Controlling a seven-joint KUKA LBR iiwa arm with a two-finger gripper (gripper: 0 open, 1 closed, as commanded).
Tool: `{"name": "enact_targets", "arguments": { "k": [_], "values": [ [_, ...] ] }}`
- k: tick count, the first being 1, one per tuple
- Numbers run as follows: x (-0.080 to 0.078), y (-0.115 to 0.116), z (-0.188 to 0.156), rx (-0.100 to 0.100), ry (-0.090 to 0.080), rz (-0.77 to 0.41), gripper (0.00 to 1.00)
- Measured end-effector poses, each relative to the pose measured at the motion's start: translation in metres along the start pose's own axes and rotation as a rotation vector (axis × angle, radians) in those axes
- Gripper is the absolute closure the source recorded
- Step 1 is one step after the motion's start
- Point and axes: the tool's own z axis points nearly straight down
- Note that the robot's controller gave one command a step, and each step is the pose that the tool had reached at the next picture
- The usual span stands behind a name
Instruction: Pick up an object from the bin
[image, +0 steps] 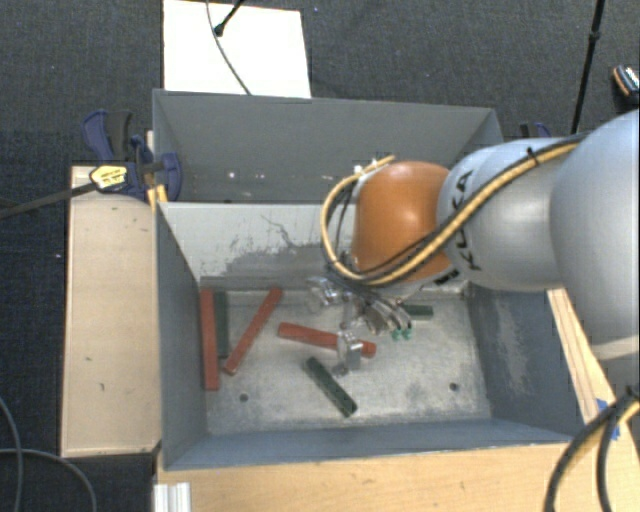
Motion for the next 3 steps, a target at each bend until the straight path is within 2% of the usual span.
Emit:
{"name": "enact_targets", "arguments": {
  "k": [1,2,3],
  "values": [
    [-0.001,-0.047,0.017,0.002,-0.005,-0.067,0.00],
    [-0.002,-0.043,0.016,0.000,-0.006,-0.066,1.00],
    [0.018,-0.011,-0.124,0.002,-0.015,-0.165,1.00]
  ]
}}
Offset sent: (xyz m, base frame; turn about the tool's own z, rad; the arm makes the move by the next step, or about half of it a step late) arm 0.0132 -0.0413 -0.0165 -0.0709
